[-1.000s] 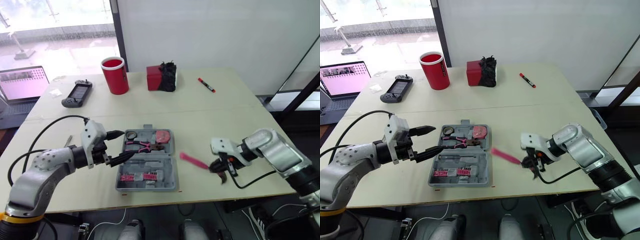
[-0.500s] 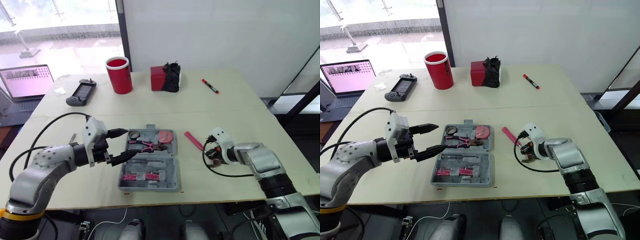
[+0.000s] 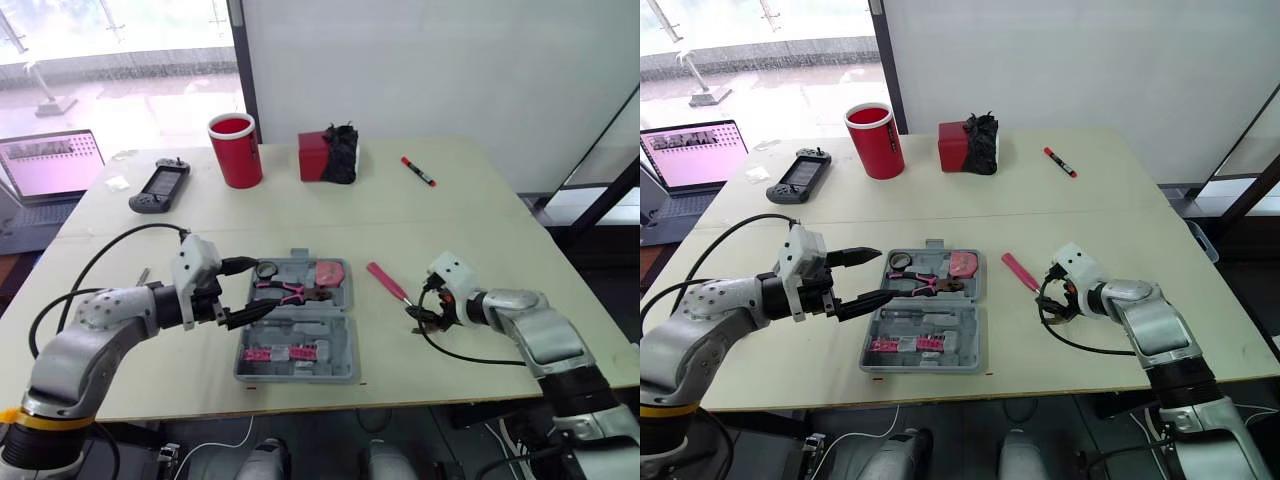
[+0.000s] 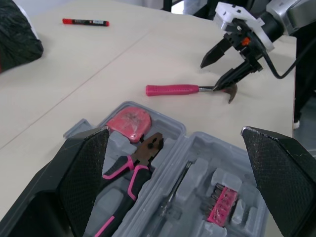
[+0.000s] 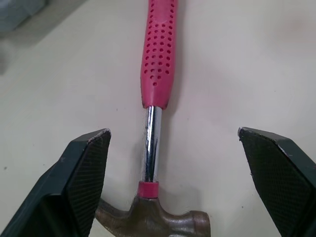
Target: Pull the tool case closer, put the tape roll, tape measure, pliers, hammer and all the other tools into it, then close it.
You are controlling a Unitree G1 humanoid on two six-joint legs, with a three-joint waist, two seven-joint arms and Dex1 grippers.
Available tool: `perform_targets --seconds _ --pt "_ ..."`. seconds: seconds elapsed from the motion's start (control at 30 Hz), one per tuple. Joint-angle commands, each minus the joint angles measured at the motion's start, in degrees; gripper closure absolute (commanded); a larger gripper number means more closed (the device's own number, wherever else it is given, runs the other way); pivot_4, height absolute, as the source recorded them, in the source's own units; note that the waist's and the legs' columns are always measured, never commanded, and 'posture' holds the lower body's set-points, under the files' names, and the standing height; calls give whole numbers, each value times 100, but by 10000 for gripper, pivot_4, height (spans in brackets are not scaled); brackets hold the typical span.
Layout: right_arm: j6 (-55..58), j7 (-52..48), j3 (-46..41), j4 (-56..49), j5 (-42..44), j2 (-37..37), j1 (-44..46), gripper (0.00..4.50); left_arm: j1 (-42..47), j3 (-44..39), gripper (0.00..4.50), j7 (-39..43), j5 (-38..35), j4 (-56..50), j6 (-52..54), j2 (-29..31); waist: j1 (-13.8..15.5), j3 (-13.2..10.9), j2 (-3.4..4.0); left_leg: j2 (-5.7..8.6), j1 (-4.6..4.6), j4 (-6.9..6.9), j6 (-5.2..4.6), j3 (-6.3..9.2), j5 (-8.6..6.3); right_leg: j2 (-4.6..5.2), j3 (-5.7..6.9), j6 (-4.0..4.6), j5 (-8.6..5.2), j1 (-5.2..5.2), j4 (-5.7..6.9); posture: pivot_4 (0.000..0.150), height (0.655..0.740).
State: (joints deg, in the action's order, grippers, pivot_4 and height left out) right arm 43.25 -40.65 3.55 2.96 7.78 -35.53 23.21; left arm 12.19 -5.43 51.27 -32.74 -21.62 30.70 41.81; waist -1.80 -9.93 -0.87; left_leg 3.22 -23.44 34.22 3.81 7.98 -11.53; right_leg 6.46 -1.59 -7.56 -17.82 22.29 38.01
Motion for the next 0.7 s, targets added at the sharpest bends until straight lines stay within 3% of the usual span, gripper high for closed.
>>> perform_targets --seconds 0.03,0.13,0.17,0.2,0.43,0.47,0.7 --pt "-190 130 -19 160 -29 109 30 428 56 3 0 60 56 -93 -7 118 -27 0 0 0 0 0 0 1 0 0 0 0 0 -1 0 1500 7400" --pt "-45 237 -33 463 -6 214 7 428 2 -57 0 87 20 -117 20 184 -45 0 0 1 0 0 0 1 0 0 0 0 0 -2 0 1500 7400" --pt "54 283 -33 545 -8 231 -5 5957 -4 -75 0 88 17 -117 14 198 -47 0 0 1 0 0 0 2 0 0 0 0 0 -1 1 1500 7400" --pt "93 304 -10 609 -22 236 -25 8235 -9 -90 0 86 20 -116 5 209 -57 0 0 1 0 0 0 2 0 0 0 0 0 -1 2 1500 7400" --pt "10 349 -112 601 109 411 -74 42242 -59 -141 0 91 45 -84 -60 252 -77 1 -1 -2 5 0 0 2 0 -3 0 0 0 -3 3 1500 7400" --pt "-9 338 -114 549 120 415 -64 44424 -65 -146 0 94 49 -73 -71 248 -76 1 -1 -2 5 0 0 3 0 -3 0 0 0 -3 4 1500 7400" --pt "35 143 -99 -243 208 173 132 44424 -186 -308 0 179 77 143 -242 268 -84 -5 9 -2 3 0 0 1 0 -4 -1 0 0 3 7 1500 7400"
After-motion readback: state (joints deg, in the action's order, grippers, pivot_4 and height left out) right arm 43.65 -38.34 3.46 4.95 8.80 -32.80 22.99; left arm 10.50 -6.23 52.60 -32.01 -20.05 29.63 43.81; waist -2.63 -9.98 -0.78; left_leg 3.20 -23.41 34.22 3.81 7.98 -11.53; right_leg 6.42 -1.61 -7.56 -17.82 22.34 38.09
